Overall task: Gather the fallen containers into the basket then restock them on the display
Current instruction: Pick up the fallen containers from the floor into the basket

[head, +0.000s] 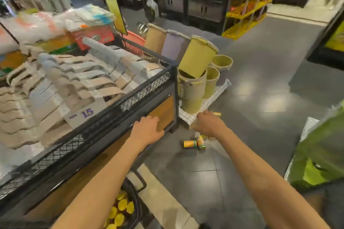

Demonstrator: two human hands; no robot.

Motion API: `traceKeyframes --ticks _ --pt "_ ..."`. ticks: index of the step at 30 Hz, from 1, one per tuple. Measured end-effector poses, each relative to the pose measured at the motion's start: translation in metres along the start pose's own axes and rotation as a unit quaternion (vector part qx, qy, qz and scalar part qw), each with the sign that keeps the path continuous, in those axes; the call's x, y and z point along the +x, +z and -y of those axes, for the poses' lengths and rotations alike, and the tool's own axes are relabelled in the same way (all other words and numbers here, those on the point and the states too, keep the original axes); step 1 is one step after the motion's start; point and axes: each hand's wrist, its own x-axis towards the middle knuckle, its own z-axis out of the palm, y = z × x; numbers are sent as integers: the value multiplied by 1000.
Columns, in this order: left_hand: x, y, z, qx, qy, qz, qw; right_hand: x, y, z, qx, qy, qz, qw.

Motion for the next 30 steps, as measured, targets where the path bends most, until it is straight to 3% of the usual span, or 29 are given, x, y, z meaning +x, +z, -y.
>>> traceKeyframes --ticks 6,13,30 --pt "60 6 -82 0 18 12 1000 10 -10 -98 4 39 16 999" --pt "112 21 -140 18 40 48 998 32 -6 -165 20 71 36 997" --pt "290 80 -150 25 74 139 987 191 24 -216 39 87 127 987"
